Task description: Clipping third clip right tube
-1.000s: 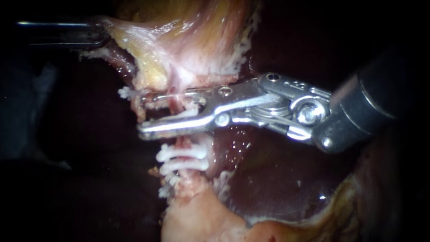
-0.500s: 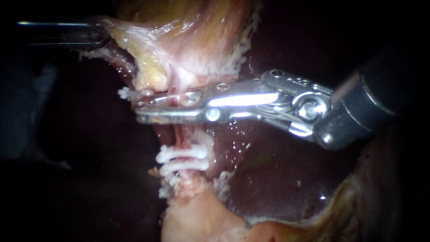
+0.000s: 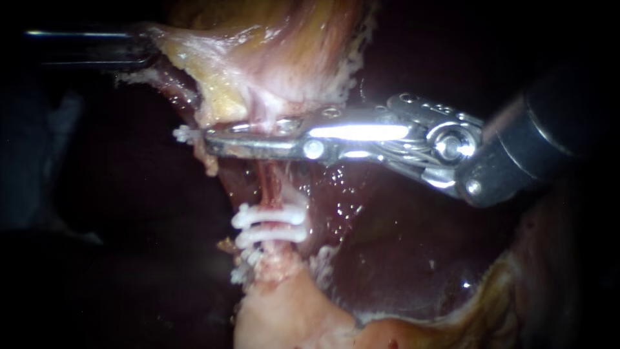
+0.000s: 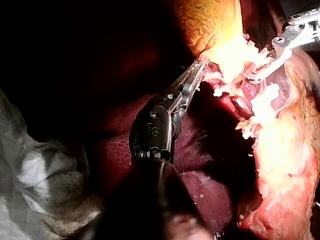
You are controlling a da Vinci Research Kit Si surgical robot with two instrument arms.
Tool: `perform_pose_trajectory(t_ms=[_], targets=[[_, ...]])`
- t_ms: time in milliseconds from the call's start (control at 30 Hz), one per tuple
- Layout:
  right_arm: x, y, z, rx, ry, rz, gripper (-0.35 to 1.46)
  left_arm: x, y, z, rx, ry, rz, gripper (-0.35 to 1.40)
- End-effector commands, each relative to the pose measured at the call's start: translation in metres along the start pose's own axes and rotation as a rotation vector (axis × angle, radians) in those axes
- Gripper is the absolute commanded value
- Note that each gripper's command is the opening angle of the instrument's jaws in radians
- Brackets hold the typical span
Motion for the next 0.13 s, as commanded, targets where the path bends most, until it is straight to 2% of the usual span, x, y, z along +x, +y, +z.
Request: perform_pose_trajectory(t_ms=[33,133], targets=[[-0.0001,0.0001,0.0001,-0.001,0.0,-0.001,-0.35,0.0,0.0,0.0,0.0,0.0,0.0,-0.35],[-0.0001,0.0001,0.0001,-0.001,0.0,0.005,-0.35,0.0,0.0,0.0,0.0,0.0,0.0,-0.35]])
